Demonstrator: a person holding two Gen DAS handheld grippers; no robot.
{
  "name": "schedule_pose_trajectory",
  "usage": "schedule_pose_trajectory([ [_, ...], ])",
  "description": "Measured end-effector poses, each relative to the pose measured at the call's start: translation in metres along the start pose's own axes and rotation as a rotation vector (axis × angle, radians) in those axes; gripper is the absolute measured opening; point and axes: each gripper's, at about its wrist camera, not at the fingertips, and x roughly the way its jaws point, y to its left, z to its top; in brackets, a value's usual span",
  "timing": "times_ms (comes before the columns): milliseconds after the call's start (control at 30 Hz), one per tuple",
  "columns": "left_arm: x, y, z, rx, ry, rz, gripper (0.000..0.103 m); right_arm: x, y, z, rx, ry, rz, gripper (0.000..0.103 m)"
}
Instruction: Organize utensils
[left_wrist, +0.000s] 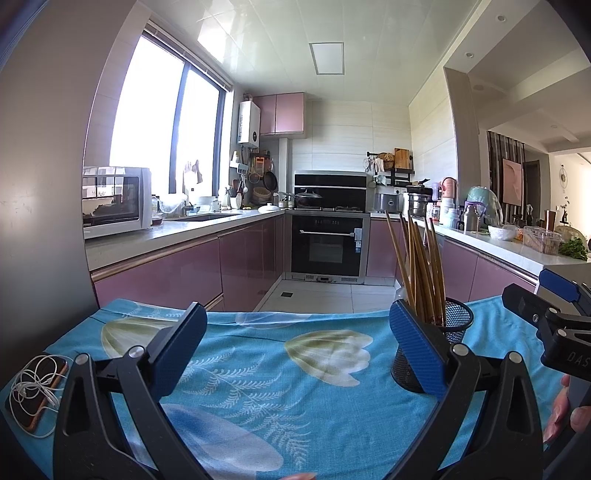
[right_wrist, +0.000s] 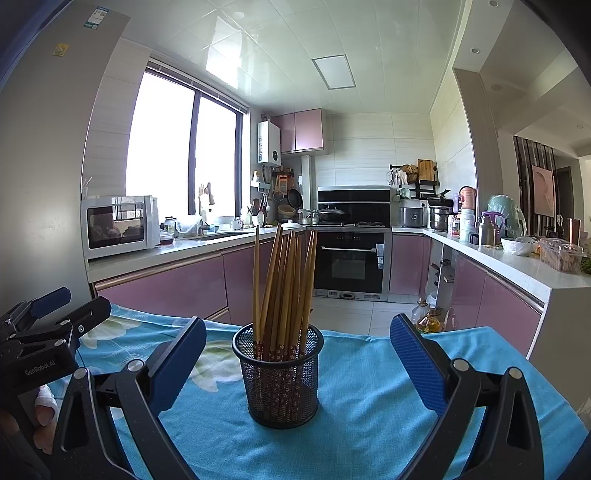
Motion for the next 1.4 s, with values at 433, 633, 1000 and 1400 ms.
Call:
schedule_pose_trajectory([
  [433,0.000,-0.001,-0.001,-0.006,0.005,-0.005,0.097,0.001,-0.001,0.000,0.003,0.004,-0.001,0.096],
  [633,0.000,-0.001,-0.002,-0.005,0.008,-0.003,0.097,0.001,-0.002,0.001,0.010,0.006,-0.001,0.096],
  [1000,0.000,-0.002,-0.002,-0.007,0.010,-0.001,0.097,0.001,-0.002,0.001,0.008,0.008,0.001,0.096],
  [1400,0.011,0.006,-0.006,0.022,0.094,0.002,0.097,0.030,-0.042,-0.017,-0.050,0.259,-0.120,0.096],
])
